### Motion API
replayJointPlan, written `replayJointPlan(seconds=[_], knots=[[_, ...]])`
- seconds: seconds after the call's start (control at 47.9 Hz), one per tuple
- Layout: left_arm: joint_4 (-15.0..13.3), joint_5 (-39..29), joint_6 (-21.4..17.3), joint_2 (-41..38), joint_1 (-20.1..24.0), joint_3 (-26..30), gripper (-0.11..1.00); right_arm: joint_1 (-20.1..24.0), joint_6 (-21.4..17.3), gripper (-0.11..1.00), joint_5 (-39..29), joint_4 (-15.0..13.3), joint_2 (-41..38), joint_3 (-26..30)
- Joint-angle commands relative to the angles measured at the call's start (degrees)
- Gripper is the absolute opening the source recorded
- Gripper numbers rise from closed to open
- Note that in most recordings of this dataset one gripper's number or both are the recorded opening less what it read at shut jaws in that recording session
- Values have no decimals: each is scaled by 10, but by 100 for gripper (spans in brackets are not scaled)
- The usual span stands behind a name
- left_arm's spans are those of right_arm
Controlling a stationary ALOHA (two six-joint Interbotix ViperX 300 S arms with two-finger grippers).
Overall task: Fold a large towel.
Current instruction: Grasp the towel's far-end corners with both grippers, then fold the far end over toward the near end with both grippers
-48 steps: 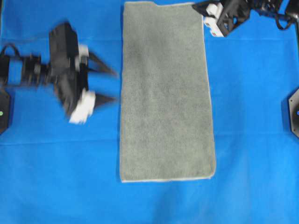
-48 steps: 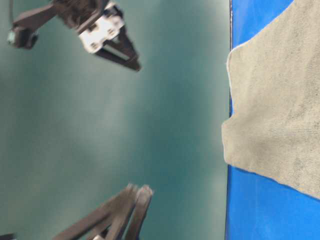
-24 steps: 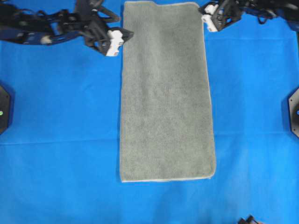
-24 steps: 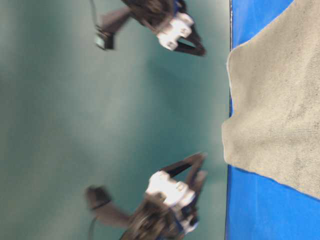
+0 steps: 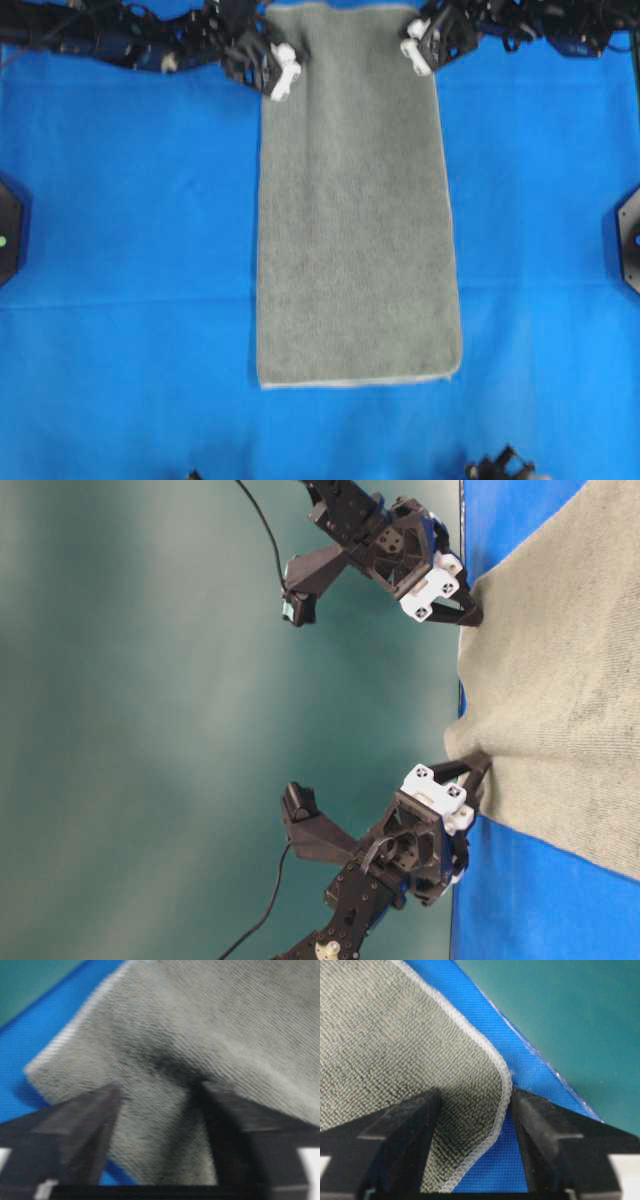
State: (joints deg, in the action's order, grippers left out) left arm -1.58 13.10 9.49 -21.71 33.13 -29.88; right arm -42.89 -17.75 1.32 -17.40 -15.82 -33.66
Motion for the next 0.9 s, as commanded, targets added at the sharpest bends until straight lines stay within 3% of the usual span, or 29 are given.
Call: replayJointPlan(seconds=[0.0, 0.125, 0.188, 0.439, 0.71, 0.877], knots=[[-1, 4, -1, 4, 12, 10, 46, 0, 3, 55, 1, 0, 4, 5], [-1, 8, -3, 4, 14, 12, 10, 0, 5, 21, 0, -1, 4, 3], [-1, 8, -3, 4, 13, 15, 1, 0, 5, 8, 1, -1, 5, 2], [-1, -1, -9, 24, 16, 17, 1, 0, 1, 7, -11, 0, 35, -1], [-1, -38, -44, 135, 16, 7, 1, 0, 1, 7, -52, 0, 148, -14], [-1, -38, -47, 162, 14, -11, 1, 0, 0, 7, -52, 2, 198, -34]])
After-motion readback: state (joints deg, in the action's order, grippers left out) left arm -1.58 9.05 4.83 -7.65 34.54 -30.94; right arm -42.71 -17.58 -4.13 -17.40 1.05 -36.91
